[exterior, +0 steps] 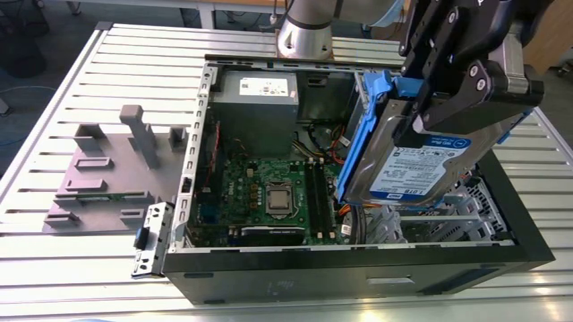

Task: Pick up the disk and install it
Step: 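Pick up the disk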

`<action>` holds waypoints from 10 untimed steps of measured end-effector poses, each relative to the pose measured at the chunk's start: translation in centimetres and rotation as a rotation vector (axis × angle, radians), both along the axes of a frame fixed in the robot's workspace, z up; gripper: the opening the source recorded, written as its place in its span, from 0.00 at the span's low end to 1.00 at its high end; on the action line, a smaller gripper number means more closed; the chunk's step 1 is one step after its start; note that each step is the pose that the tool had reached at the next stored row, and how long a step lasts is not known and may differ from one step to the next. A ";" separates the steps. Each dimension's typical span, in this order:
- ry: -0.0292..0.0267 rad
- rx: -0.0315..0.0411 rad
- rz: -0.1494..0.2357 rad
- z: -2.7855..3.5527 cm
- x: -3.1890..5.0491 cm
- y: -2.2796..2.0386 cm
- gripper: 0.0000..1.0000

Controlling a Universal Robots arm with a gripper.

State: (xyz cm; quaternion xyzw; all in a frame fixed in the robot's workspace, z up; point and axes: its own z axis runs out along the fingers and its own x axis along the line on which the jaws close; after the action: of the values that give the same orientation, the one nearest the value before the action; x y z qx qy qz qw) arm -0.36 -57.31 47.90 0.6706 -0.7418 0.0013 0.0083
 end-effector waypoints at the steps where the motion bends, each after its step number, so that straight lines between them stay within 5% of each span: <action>1: 0.0000 -0.0001 0.000 0.00 0.00 -0.02 0.36; 4: 0.0000 -0.0010 0.000 0.00 0.00 -0.10 0.36; 6: 0.0000 -0.0163 0.000 -0.02 0.00 -1.30 0.36; 10: 0.0000 -0.0166 0.000 -0.03 0.00 -1.39 0.36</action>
State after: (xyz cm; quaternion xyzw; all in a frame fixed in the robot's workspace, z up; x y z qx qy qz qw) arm -0.36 -58.70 47.88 0.6705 -0.7417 0.0075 0.0139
